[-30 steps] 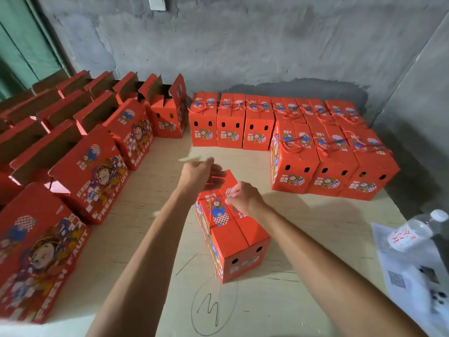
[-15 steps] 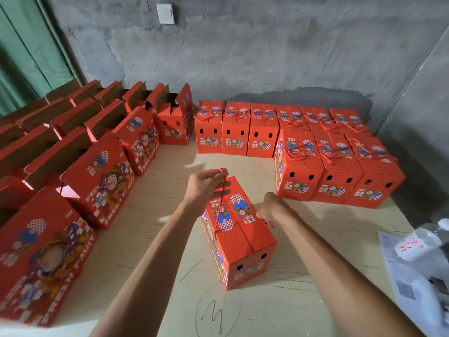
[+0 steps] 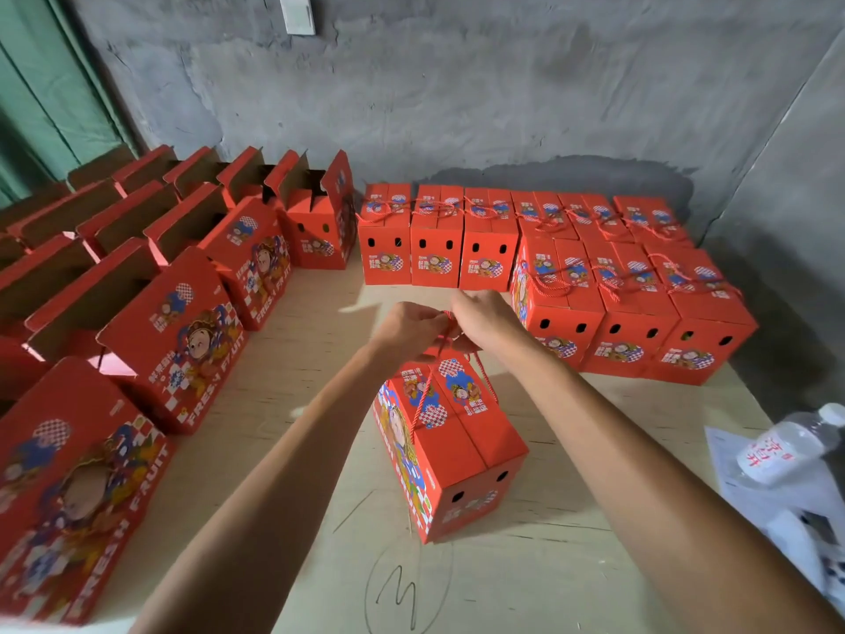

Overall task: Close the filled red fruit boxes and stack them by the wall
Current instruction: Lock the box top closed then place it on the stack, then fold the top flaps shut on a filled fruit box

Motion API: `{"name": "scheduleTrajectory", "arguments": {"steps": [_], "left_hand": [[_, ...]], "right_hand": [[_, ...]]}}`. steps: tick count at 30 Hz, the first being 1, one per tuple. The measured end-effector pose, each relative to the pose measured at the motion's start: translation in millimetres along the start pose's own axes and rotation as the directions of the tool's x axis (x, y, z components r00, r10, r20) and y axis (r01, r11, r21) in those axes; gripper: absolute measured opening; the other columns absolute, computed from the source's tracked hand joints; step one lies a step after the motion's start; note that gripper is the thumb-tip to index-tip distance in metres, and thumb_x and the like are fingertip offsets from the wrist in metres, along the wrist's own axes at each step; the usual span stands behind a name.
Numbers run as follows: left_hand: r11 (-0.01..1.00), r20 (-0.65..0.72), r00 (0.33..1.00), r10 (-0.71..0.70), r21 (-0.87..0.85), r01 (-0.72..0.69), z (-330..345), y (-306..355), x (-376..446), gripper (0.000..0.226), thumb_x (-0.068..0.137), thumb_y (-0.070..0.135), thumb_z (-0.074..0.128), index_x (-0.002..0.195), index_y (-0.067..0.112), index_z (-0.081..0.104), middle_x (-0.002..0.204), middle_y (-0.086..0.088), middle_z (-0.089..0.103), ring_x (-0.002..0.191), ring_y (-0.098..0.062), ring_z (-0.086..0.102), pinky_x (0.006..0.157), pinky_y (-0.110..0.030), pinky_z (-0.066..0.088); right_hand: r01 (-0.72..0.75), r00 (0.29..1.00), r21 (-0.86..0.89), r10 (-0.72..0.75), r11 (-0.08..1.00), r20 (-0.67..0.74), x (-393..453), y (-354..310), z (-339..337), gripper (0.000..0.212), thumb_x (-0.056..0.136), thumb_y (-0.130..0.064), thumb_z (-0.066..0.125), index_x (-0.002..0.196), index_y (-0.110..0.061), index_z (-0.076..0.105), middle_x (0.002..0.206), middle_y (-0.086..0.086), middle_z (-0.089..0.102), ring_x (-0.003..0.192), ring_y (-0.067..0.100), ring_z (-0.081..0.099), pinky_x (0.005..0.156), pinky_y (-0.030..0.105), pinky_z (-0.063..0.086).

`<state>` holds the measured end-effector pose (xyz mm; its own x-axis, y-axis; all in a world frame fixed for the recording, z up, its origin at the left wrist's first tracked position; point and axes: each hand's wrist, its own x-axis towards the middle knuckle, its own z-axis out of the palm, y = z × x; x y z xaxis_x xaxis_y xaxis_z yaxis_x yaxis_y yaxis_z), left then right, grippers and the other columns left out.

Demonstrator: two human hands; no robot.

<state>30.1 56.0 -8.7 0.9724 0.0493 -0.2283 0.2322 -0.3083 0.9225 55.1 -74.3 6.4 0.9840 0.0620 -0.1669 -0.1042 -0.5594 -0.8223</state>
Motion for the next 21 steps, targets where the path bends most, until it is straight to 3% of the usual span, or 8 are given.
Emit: {"name": "scheduleTrajectory", "arguments": {"steps": [3,6,9,12,15,17,19,21], "left_hand": [[0.993,0.024,0.999,-0.048,0.110,0.045,-5,15,5,0.025,0.095,-0.002,0.051,0.083,0.005,0.072,0.073,-0.008,0.077,0.071,-0.017,0.074,0.070,-0.036,0.065],[0.988,0.031,0.998,-0.055,0.147,0.050,-11,23,12,0.022,0.091,-0.005,0.054,0.079,0.002,0.071,0.076,-0.013,0.077,0.075,-0.020,0.076,0.076,-0.042,0.065],[0.999,0.016,1.000,-0.017,0.037,0.017,-13,29,20,0.023,0.094,-0.006,0.050,0.090,0.003,0.071,0.081,-0.012,0.076,0.082,-0.023,0.077,0.081,-0.044,0.064],[0.988,0.046,0.998,-0.053,-0.140,0.059,-12,48,36,0.029,0.101,-0.003,0.038,0.103,-0.005,0.067,0.085,-0.014,0.074,0.073,-0.023,0.073,0.080,-0.041,0.064],[0.997,-0.024,0.997,-0.075,-0.008,0.074,-17,70,66,0.027,0.104,0.004,0.044,0.098,-0.003,0.070,0.092,-0.018,0.074,0.077,-0.029,0.071,0.085,-0.045,0.063],[0.998,-0.076,0.997,-0.030,0.053,0.035,-17,77,85,0.030,0.102,0.009,0.047,0.101,-0.003,0.074,0.091,-0.018,0.075,0.077,-0.029,0.070,0.079,-0.042,0.062],[0.993,-0.101,0.994,0.031,0.114,-0.020,-10,75,100,0.032,0.101,0.015,0.051,0.101,-0.005,0.075,0.084,-0.016,0.069,0.073,-0.026,0.062,0.068,-0.036,0.052],[0.977,-0.071,0.995,0.069,0.208,-0.053,3,66,113,0.028,0.101,0.016,0.051,0.107,0.002,0.073,0.087,-0.012,0.066,0.073,-0.027,0.059,0.064,-0.031,0.045]], "right_hand": [[0.062,0.997,-0.146,-0.056,0.987,0.049,5,-17,5,0.041,0.100,-0.033,0.039,0.084,-0.009,0.067,0.076,0.011,0.074,0.068,0.024,0.070,0.067,0.035,0.055],[0.035,0.990,-0.079,-0.024,0.996,0.142,14,-22,5,0.036,0.100,-0.031,0.041,0.088,-0.008,0.067,0.071,0.012,0.074,0.060,0.027,0.065,0.067,0.038,0.057],[0.070,0.996,-0.022,-0.069,0.997,0.057,27,-28,5,0.032,0.095,-0.030,0.051,0.070,-0.013,0.059,0.063,0.006,0.063,0.060,0.025,0.061,0.065,0.040,0.055],[-0.010,0.999,0.139,0.017,0.990,-0.048,51,-40,-1,0.021,0.092,-0.029,0.053,0.081,-0.013,0.061,0.076,0.008,0.064,0.072,0.026,0.064,0.073,0.038,0.054],[-0.066,0.992,0.276,0.094,0.959,-0.089,79,-53,-14,0.014,0.085,-0.017,0.051,0.078,-0.008,0.060,0.075,0.010,0.066,0.072,0.029,0.069,0.077,0.048,0.060],[-0.115,0.980,0.404,0.170,0.908,-0.104,101,-61,-22,0.020,0.085,-0.012,0.050,0.090,-0.002,0.066,0.077,0.014,0.072,0.072,0.032,0.073,0.077,0.051,0.063],[-0.119,0.965,0.503,0.218,0.856,-0.144,123,-68,-29,0.023,0.086,-0.010,0.048,0.091,0.000,0.068,0.069,0.013,0.069,0.060,0.028,0.066,0.066,0.040,0.059],[-0.077,0.956,0.486,0.202,0.871,-0.211,144,-74,-36,0.022,0.087,-0.009,0.046,0.086,-0.001,0.066,0.062,0.012,0.065,0.051,0.026,0.059,0.055,0.032,0.048]]}}
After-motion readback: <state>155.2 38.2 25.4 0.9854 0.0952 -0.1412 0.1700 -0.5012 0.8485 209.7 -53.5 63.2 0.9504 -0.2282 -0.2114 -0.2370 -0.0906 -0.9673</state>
